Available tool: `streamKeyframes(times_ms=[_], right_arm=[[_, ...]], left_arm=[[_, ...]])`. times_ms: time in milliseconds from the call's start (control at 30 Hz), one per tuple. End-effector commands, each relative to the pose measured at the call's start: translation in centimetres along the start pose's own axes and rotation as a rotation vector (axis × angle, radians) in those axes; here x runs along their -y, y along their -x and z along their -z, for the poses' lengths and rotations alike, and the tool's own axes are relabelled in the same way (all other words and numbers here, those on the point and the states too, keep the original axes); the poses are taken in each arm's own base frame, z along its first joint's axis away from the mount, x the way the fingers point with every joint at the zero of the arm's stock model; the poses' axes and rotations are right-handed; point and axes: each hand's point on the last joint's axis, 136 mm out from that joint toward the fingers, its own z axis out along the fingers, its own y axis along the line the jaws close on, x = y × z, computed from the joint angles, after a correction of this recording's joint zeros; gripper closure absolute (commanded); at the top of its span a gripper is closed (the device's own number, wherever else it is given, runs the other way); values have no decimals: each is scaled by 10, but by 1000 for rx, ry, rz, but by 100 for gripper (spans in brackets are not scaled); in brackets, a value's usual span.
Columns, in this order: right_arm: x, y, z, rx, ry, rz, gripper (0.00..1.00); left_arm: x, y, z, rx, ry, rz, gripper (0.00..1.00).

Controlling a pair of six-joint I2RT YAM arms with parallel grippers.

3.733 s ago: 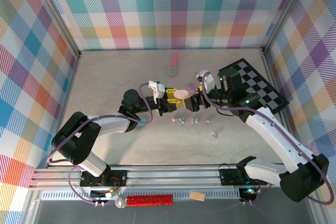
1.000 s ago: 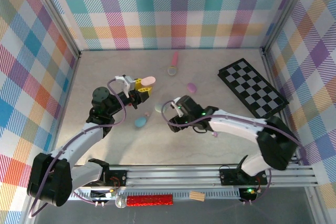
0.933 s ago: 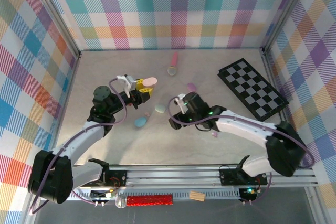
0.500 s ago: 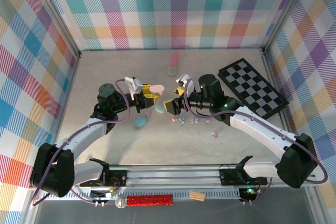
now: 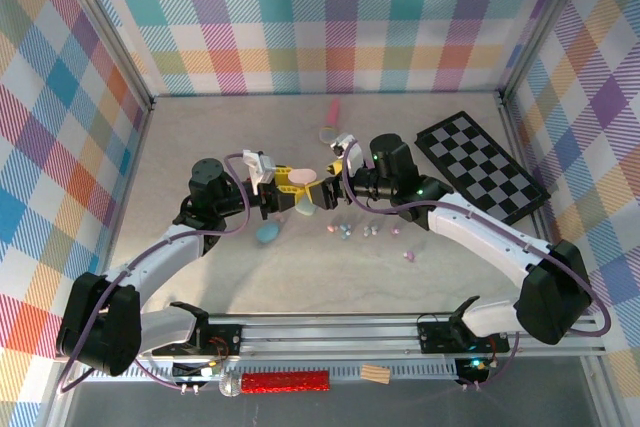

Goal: Insert the wireless bluetooth earbuds into the charging case

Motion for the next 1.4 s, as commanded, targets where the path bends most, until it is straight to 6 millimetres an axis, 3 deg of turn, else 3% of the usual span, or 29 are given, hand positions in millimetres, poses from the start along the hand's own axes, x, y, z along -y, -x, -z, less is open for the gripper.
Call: streamKeyframes(times_ms=[0, 667, 1100, 1367], right_arm=[[13, 34, 8, 113, -71, -11, 11], [23, 55, 3, 136, -93, -40, 11], [-4, 60, 18, 147, 17, -10, 9], [-6, 53, 15, 115, 34, 12, 9]], left_arm=[[17, 19, 0, 28, -64, -83, 64], [15, 17, 0, 26, -58, -93, 64], [4, 20, -2, 42, -23, -47, 64], [5, 26, -3, 64, -43, -36, 64]])
